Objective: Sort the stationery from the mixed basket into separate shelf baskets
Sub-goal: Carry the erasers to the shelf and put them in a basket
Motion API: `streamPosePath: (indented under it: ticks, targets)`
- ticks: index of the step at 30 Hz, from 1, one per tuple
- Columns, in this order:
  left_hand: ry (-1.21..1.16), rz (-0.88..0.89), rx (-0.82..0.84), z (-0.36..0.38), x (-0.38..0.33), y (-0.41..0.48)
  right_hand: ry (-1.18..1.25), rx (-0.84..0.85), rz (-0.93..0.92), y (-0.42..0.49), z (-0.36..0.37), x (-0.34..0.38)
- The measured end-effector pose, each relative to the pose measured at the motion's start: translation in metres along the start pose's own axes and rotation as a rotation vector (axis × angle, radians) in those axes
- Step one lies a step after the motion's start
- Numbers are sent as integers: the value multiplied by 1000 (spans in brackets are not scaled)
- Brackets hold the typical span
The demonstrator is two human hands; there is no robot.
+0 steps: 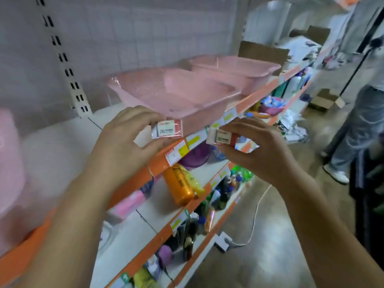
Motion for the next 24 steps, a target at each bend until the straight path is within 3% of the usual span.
streamPosePath:
  ticks: [6, 12, 24]
  targets:
    - [90, -47, -105, -11, 28, 44, 77, -20, -174, 82, 15, -13]
    - [232, -100, -131, -17, 37, 67, 83, 92, -259, 134, 36, -21]
    - [600, -426, -136, -70, 12, 32, 328, 322, -433, 163, 71, 34]
Point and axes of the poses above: each hand's wrist, its own y-axis towards the middle knuckle, its own z-axis out of the palm, x = y × z, the point moved 8 cm from there along y, towards the middle knuckle, and after that the axes turned 8 degrees about z, right-handed, at the moved point
